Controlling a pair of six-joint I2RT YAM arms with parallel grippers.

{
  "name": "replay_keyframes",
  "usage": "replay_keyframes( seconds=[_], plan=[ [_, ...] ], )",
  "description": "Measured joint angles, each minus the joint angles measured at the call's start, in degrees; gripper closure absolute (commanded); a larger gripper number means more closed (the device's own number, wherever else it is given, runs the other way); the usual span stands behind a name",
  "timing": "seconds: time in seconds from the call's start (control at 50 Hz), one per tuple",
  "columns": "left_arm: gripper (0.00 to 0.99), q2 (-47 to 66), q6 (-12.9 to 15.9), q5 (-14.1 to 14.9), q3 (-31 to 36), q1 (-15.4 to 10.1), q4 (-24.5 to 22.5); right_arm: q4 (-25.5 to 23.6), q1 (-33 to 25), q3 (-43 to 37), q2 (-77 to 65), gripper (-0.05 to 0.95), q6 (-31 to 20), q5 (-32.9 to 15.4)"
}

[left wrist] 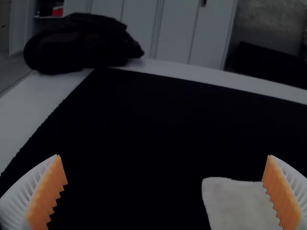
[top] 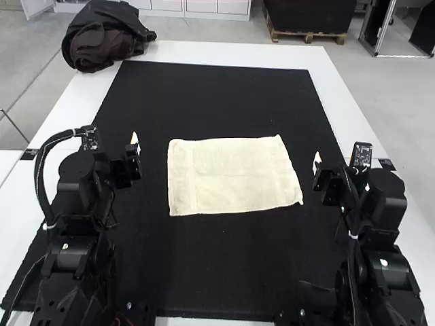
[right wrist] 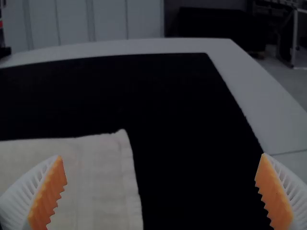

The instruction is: Fold the towel.

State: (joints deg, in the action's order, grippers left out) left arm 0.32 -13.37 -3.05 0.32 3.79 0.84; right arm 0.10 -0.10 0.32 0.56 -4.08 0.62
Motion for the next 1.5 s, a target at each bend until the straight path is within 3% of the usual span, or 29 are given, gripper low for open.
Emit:
replay_keyframes(
  seconds=[0.14,0.24,0.38,0.52,0.64,0.8,0.92,1.02,1.14,1.32,1.5],
  plan=[
    [0.038,-0.02,0.02,0.0,0.0,0.0,-0.09,0.11,0.0,0.0,0.0,-0.01,-0.26,0.0],
    [0.039,0.0,0.7,0.0,-0.02,0.0,-1.2,1.44,0.0,0.0,0.02,-0.01,-3.32,0.17],
    [0.039,0.0,8.61,0.0,0.0,0.0,-6.97,8.44,0.04,0.0,0.0,-0.01,-11.06,0.76],
    [0.041,0.0,16.22,0.0,0.0,0.0,-13.25,9.31,0.02,0.0,0.0,-0.01,-18.88,1.09],
    [0.039,0.0,19.41,0.0,-0.02,0.0,-20.33,13.66,0.02,0.0,0.02,-0.01,-24.74,1.05],
    [0.038,0.0,21.16,0.66,0.04,0.0,-22.05,21.79,0.02,0.0,0.0,0.0,-27.34,0.24],
    [0.038,1.49,21.57,1.66,1.68,-0.07,-21.49,21.0,-0.15,1.07,0.61,0.0,-25.49,-0.07],
    [0.038,7.67,21.62,2.05,7.13,-0.07,-21.59,19.91,-0.85,6.19,5.33,0.0,-21.66,-0.04],
    [0.039,20.7,19.56,2.51,17.66,-0.07,-21.4,20.26,-1.27,17.0,17.14,0.0,-15.41,0.02],
    [0.044,45.05,15.85,2.67,35.89,-0.04,-16.46,16.65,-1.31,34.75,40.52,0.0,-5.73,1.97],
    [0.039,62.6,14.67,2.86,44.17,-0.04,-11.61,13.92,-1.44,43.15,59.43,0.0,-0.04,3.17]
  ],
)
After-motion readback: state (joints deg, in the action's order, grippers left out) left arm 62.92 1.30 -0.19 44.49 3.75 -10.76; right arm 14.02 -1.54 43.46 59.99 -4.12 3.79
